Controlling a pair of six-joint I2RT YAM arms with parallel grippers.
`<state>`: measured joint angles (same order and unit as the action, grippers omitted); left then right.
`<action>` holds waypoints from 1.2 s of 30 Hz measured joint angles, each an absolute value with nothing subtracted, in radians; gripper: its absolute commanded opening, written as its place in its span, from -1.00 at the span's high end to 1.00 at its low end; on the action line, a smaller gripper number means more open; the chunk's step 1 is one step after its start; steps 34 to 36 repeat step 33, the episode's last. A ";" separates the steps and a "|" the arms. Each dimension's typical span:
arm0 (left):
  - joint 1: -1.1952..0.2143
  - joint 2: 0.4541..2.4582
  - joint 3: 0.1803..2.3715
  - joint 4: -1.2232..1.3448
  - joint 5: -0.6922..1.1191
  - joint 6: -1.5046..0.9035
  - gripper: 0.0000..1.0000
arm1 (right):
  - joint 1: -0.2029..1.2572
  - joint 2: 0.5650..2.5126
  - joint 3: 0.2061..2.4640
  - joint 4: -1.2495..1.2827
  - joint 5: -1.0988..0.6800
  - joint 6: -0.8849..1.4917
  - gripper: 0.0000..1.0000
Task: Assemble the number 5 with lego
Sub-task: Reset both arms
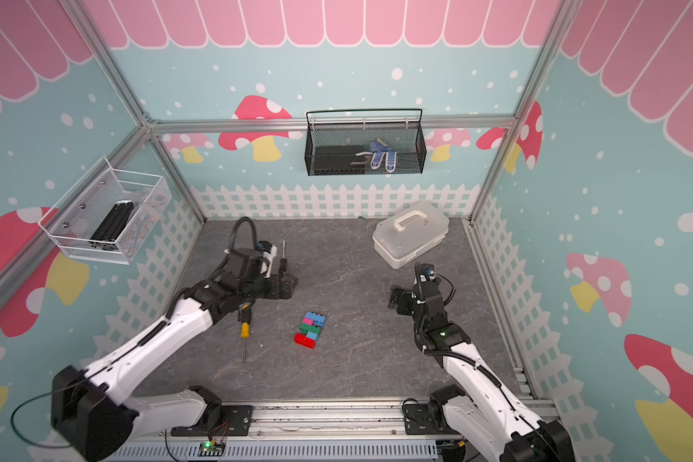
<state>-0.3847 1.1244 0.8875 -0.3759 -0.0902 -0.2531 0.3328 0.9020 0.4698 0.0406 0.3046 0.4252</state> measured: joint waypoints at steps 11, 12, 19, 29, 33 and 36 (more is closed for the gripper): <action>-0.027 1.341 0.393 0.455 -0.177 -0.117 -0.99 | 0.157 1.303 0.176 0.772 0.481 0.085 -0.97; -0.027 1.387 0.370 0.530 -0.168 -0.106 -0.99 | 0.137 1.347 0.178 0.846 0.461 0.072 -0.97; -0.029 1.528 0.334 0.828 -0.147 -0.071 -0.99 | 0.101 1.536 0.226 1.038 0.371 0.026 -0.97; -0.029 1.526 0.349 0.895 -0.220 -0.078 -0.99 | 0.085 1.528 0.314 1.003 0.357 0.030 -0.97; -0.029 1.526 0.358 0.897 -0.237 -0.083 -0.99 | 0.078 1.528 0.315 0.987 0.343 0.031 -0.97; -0.029 1.526 0.358 0.897 -0.237 -0.083 -0.99 | 0.078 1.528 0.315 0.987 0.343 0.031 -0.97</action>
